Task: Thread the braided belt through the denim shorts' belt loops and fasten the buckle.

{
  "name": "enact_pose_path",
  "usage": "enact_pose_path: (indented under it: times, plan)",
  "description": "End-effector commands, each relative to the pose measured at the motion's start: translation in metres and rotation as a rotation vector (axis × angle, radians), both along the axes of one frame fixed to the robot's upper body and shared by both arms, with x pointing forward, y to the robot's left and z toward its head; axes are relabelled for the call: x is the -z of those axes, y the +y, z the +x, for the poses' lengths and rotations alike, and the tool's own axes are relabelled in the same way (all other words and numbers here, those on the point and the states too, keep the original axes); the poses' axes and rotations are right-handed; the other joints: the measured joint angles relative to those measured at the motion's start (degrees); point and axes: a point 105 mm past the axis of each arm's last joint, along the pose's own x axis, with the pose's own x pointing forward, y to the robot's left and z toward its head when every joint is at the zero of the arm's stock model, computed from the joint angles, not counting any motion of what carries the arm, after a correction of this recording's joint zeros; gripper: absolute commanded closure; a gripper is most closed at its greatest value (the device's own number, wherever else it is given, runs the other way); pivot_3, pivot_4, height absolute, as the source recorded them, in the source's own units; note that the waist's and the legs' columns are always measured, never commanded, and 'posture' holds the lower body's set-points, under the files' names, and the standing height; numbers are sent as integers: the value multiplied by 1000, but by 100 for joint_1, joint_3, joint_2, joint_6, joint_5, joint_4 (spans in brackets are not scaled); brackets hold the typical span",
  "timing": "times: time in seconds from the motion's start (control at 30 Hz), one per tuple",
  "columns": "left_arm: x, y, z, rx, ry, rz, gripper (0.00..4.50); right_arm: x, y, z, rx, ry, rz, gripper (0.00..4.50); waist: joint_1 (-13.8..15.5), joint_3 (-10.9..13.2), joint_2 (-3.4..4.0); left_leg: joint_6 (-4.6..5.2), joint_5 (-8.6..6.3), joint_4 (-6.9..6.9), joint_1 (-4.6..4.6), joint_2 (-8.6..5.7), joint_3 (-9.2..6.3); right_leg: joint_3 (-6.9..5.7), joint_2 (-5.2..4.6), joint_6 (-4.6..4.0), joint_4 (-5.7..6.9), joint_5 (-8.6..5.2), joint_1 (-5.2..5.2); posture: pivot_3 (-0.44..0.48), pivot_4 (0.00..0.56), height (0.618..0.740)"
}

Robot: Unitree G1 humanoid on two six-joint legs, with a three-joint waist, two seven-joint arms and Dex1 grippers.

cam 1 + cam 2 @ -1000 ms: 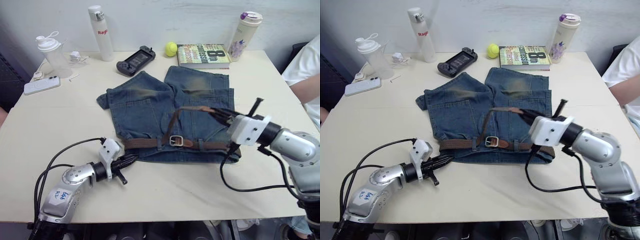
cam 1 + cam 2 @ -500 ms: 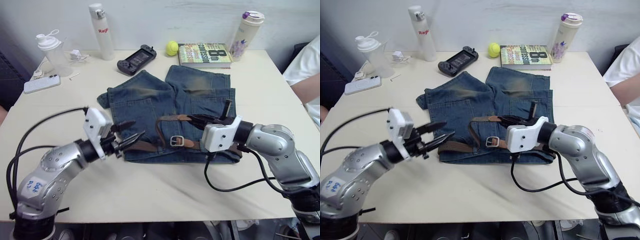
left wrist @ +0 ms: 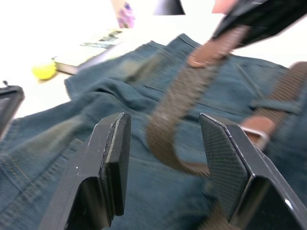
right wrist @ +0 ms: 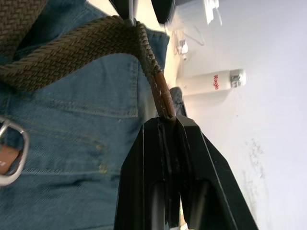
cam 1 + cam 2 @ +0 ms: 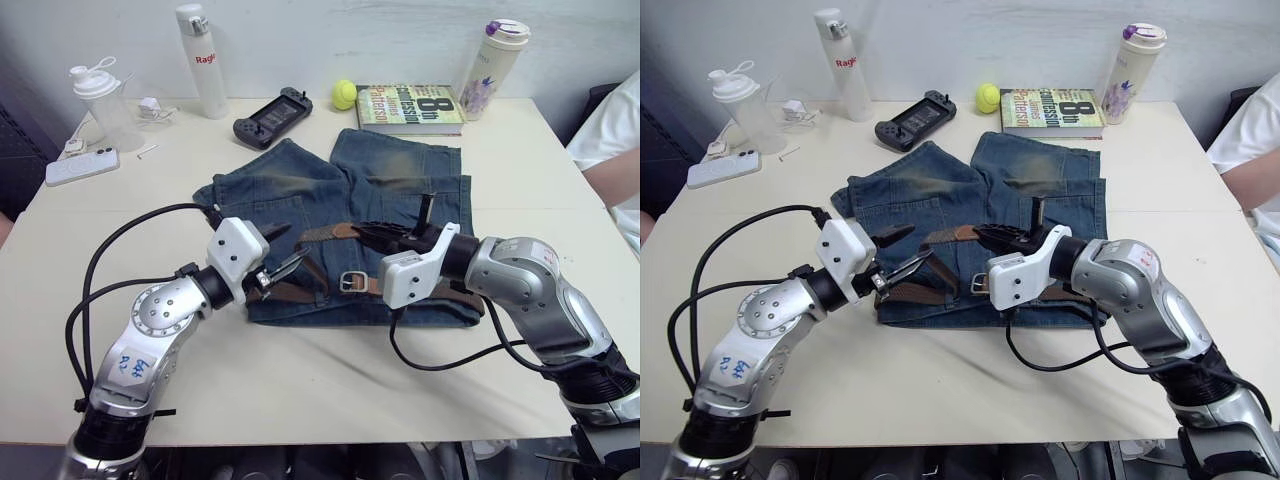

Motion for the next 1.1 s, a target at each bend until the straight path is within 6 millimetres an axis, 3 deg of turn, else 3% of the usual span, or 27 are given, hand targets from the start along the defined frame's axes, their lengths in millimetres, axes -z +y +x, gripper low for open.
enact_pose_path:
  times: [0.03,0.37,0.47,0.6,0.63,0.83,1.03,1.1]
  plan:
    - [-5,0,5,-35,-71,11,1935,-14,9,-9,-53,-85,19,4500,-8,2,-4,1,-1,1,-1,0,0,0,0,0,0,0,0,0,150,740]
    - [-2,-6,9,-27,-71,-13,1935,-17,13,-13,-72,-103,25,4500,-19,4,-6,1,-1,1,-1,1,1,-1,1,0,2,0,-1,0,150,740]
    - [-1,-6,10,-29,-71,-14,2716,-17,12,-12,-71,-103,27,4500,-18,4,-6,2,-1,1,-1,1,1,-1,1,0,2,0,-1,0,150,740]
    - [2,-12,7,6,-57,-5,4405,-17,12,-12,-68,-103,31,4500,-19,4,-6,2,-1,1,-1,1,1,-1,1,0,2,0,-1,0,150,740]
    - [3,-13,5,20,-53,-3,4469,-18,12,-12,-67,-103,33,4500,-19,4,-6,2,-1,1,-1,2,1,-1,1,0,3,0,-1,0,150,740]
    - [4,-9,-4,38,-53,-27,4469,-19,11,-11,-57,-103,36,4500,-25,4,-6,1,-1,1,-1,2,1,-1,1,0,2,0,-1,0,150,740]
    - [-1,-7,0,1,-99,-51,2031,-17,13,-14,-66,-89,44,4500,-12,4,-6,2,-1,3,-1,2,1,-1,1,0,3,0,-1,0,150,740]
    - [-3,-8,2,-5,-112,-60,2031,-16,13,-15,-67,-82,45,4500,-5,4,-6,2,-1,4,-2,1,0,-2,0,0,3,0,0,0,150,740]
